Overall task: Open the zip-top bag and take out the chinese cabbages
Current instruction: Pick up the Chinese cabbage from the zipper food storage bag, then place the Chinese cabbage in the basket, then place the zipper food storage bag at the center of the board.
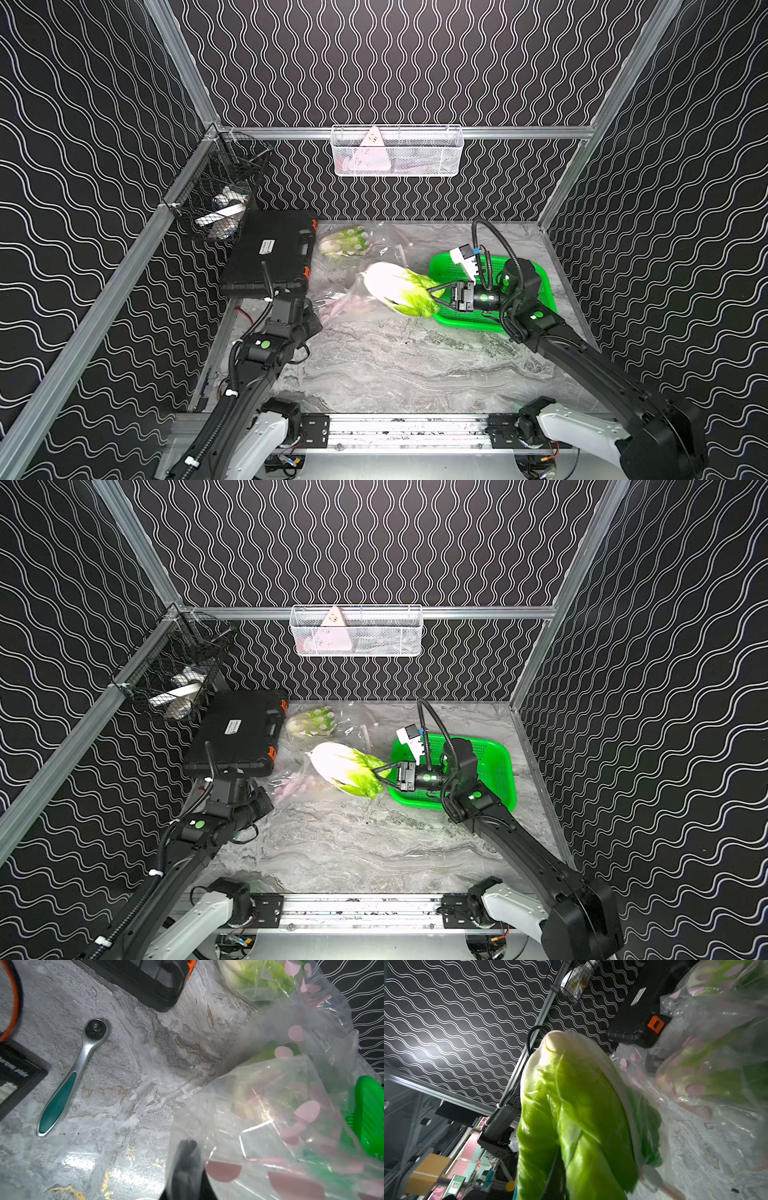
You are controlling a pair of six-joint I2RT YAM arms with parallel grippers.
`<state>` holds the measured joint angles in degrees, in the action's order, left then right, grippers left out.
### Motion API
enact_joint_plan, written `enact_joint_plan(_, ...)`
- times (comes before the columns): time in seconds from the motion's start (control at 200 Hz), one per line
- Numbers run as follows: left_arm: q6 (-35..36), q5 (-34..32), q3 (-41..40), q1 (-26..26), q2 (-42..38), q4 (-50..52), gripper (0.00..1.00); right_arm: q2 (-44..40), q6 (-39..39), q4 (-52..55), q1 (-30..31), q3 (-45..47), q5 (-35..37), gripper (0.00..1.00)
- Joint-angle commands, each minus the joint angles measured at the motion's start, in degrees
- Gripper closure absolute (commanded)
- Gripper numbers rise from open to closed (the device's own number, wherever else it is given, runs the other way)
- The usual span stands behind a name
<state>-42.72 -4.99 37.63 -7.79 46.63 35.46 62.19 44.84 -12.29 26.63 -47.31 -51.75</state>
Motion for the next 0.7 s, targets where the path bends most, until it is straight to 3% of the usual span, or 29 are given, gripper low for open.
enact_joint_plan(0.0, 0.52, -4.85, -0.09, 0.24, 1.34, 3.82, 1.0, -1.27, -7.95, 4.42, -0.2, -3.83, 10.64, 1.0)
enact_joint_plan(0.155, 0.75, -4.02, -0.18, 0.23, 1.5, 3.6, 1.0, -0.01, -13.17, 12.14, -0.2, -9.54, 15.01, 1.0)
enact_joint_plan(0.375, 1.05, -2.98, -0.47, 0.24, 0.65, 3.0, 1.0, 3.91, -14.89, 13.1, -2.75, -14.3, 15.49, 1.0)
enact_joint_plan(0.54, 1.58, -3.98, 1.16, 0.29, 0.31, 4.64, 1.0, 4.62, -25.38, 27.59, -5.22, -21.1, 19.19, 1.0)
enact_joint_plan(0.69, 3.4, -5.67, 4.21, 0.24, 0.44, 6.7, 1.0, 5.47, -33.47, 38.53, -12.95, -23.17, 16.62, 1.0)
